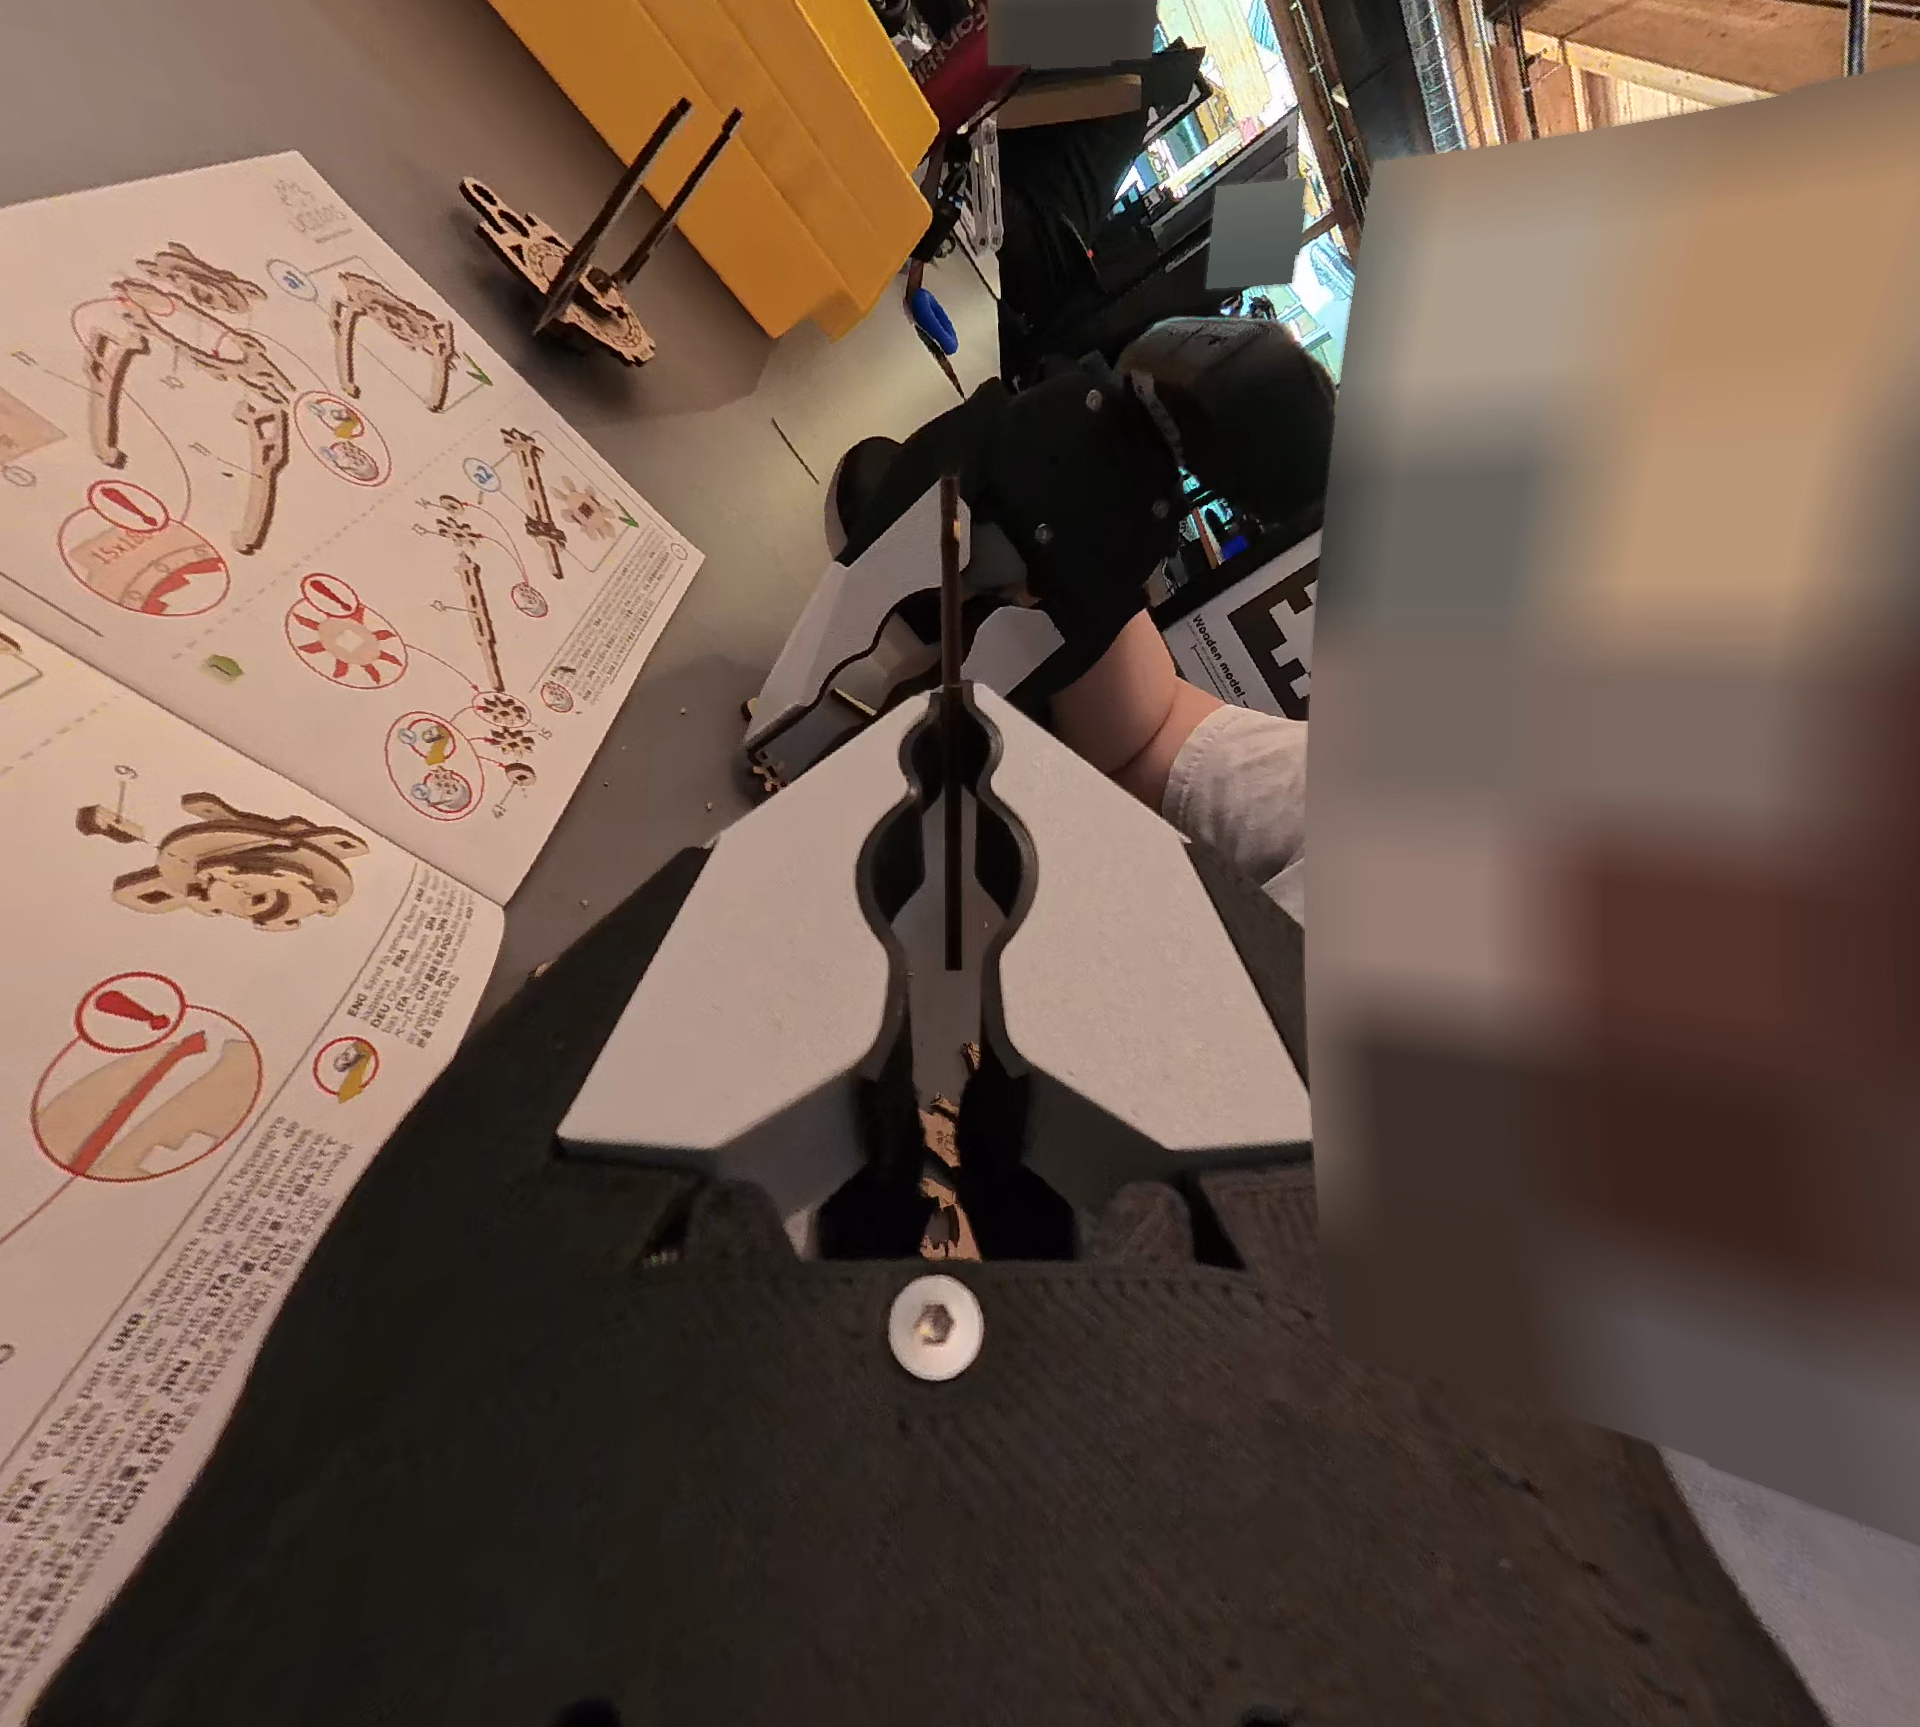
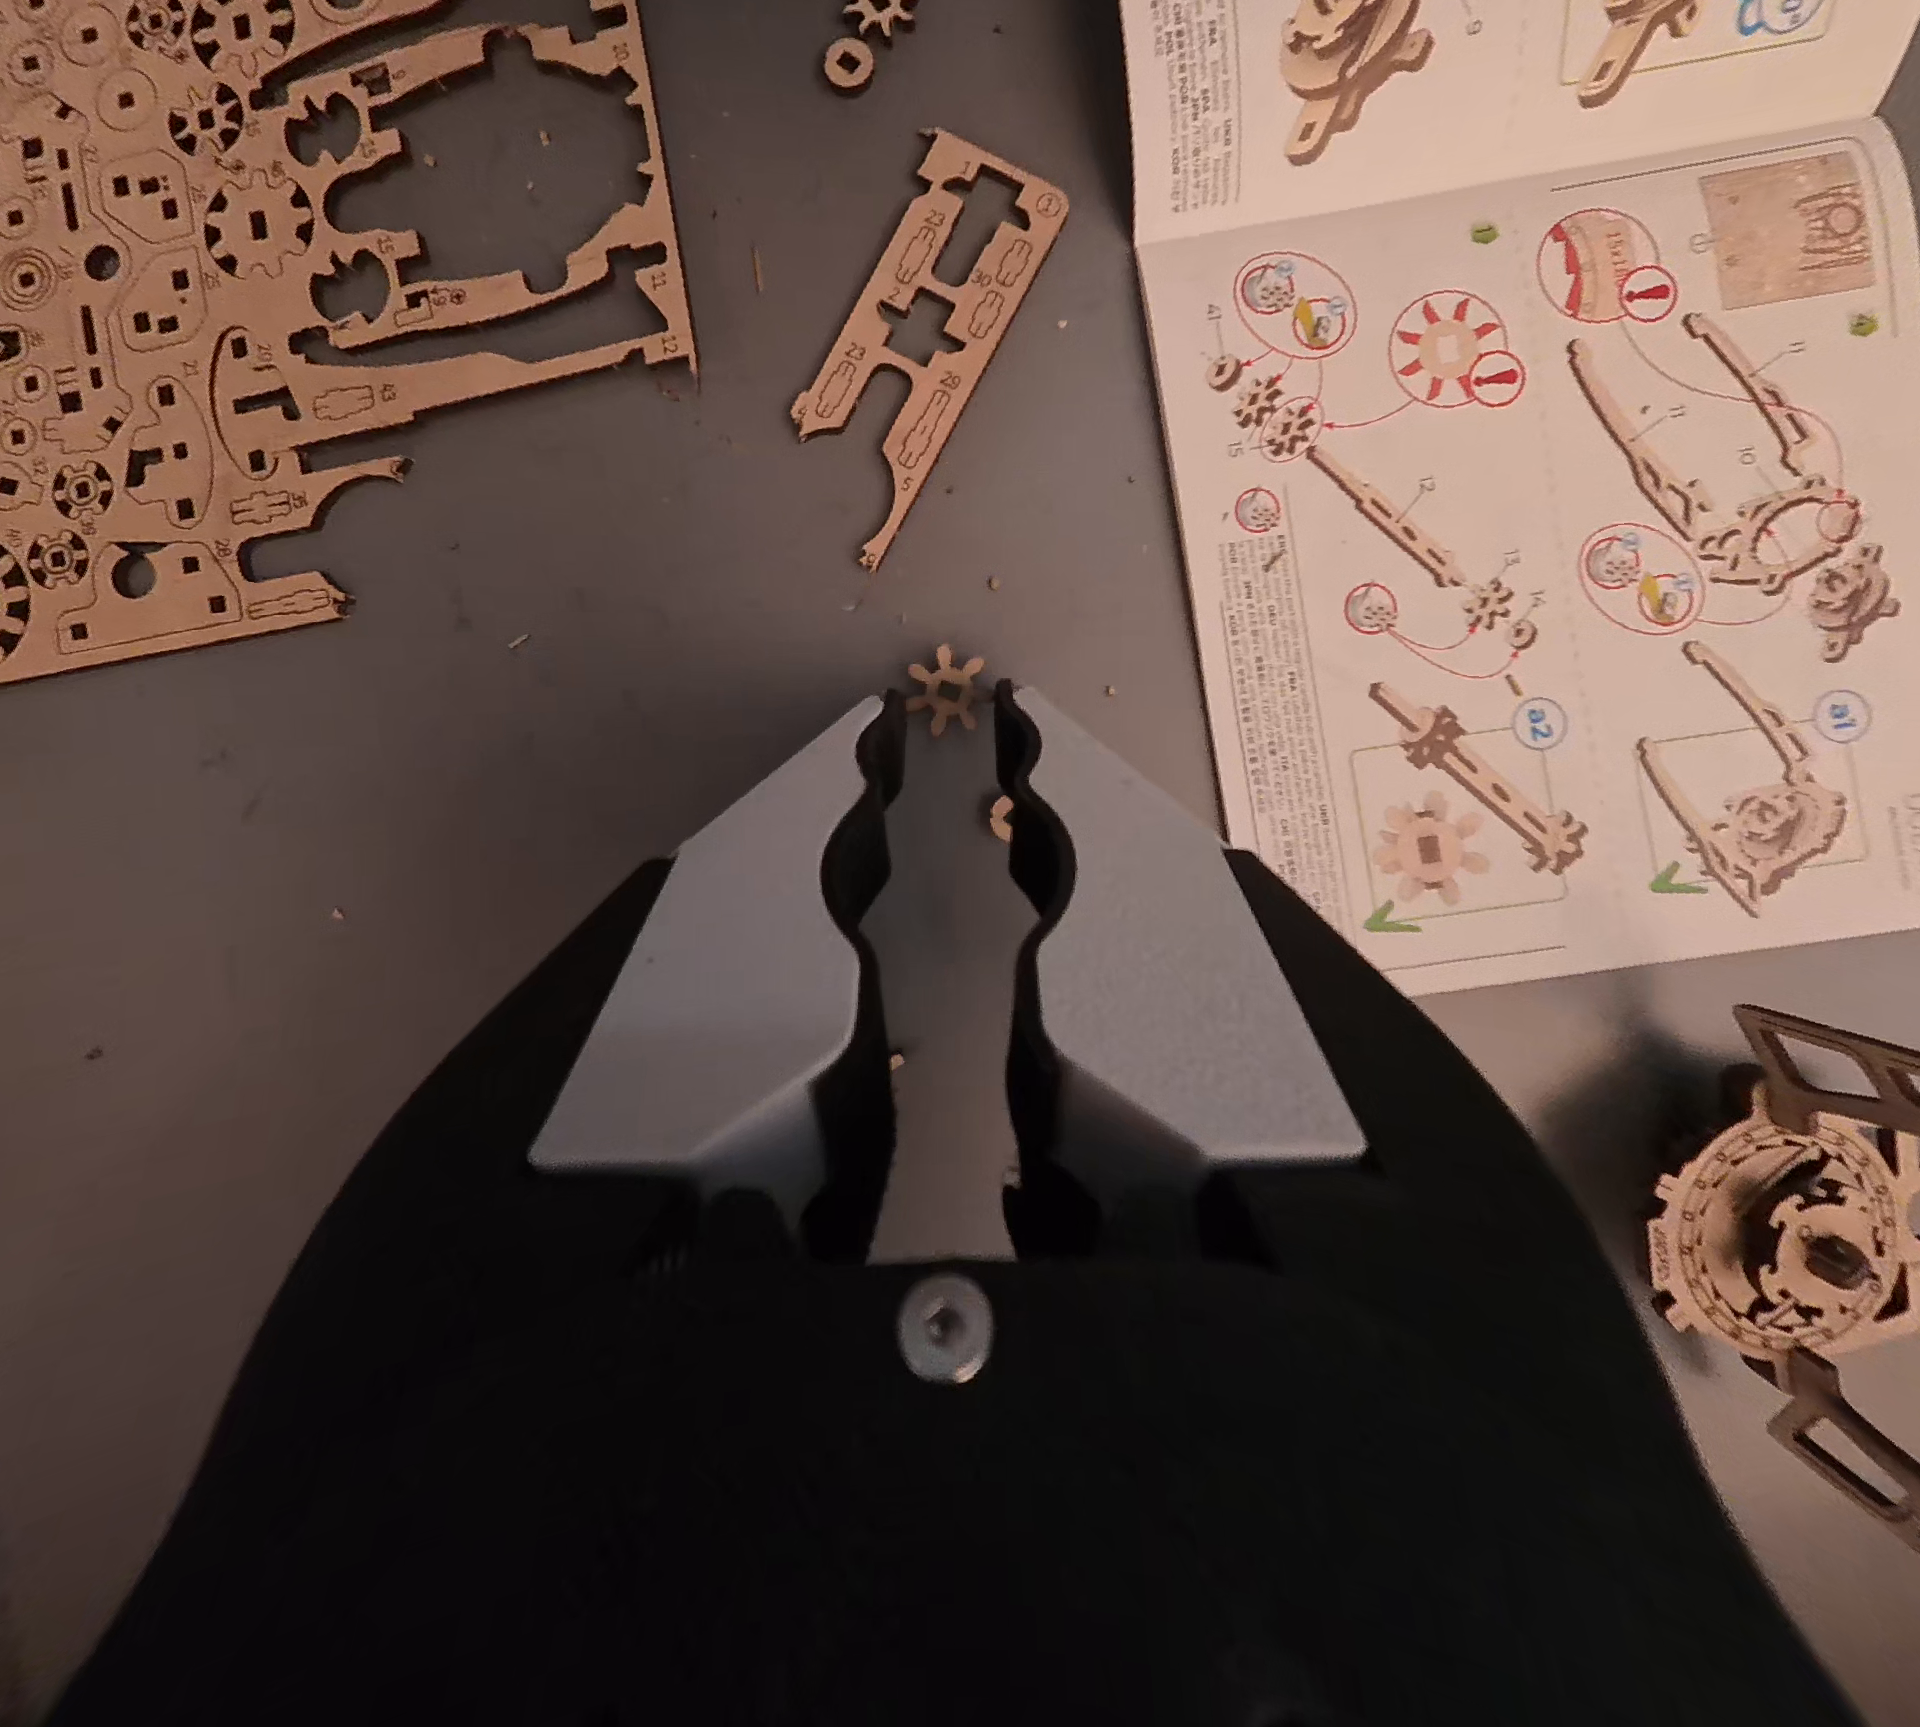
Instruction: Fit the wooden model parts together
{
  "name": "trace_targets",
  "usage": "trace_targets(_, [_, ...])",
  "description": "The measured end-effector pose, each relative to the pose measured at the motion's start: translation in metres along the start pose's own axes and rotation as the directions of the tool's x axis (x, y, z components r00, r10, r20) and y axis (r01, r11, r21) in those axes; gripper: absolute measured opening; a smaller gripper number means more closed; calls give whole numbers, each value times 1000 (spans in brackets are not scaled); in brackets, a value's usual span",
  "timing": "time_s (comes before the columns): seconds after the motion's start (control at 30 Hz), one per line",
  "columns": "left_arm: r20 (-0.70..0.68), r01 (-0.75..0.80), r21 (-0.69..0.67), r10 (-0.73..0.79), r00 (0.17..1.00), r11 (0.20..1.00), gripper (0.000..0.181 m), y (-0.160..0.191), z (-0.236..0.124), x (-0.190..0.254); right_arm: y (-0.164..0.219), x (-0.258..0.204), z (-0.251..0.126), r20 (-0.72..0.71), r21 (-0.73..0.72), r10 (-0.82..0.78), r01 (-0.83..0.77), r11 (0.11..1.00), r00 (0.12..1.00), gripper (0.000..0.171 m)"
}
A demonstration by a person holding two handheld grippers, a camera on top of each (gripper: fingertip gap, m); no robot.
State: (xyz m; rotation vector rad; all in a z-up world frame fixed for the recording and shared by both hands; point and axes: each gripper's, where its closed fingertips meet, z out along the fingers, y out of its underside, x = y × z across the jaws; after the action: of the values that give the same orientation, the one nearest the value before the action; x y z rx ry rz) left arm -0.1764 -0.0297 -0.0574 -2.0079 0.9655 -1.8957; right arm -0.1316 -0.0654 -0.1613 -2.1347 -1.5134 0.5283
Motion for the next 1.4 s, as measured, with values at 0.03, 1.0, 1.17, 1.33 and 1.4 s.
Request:
trace_targets(0.03, [-1, 3, -1, -3, 1000, 1000, 0, 1, 0, 0, 0, 0, 1, 1, -1, -2, 2, 1000, 1000, 16])
trace_targets(1.0, [27, 36, -155, -32, 999, 987, 0, 32, 15, -14, -19, 10, -14, -124, 97, -88, 101, 990, 988, 16])
trace_targets(1.17, [29, 29, -195, -24, 999, 980, 0, 40, 19, -14, -24, 12, -21, -135, 125, -93, 111, 986, 986, 16])
trace_targets(1.33, [17, 27, -212, -24, 1000, 977, 0, 44, 21, -11, -48, 1, -44, 118, 344, 91, -127, 930, 989, 16])
trace_targets(1.4, [11, 22, -218, -20, 1000, 976, 0, 45, 23, -9, -56, 5, -59, 237, 425, 161, -251, 870, 958, 16])
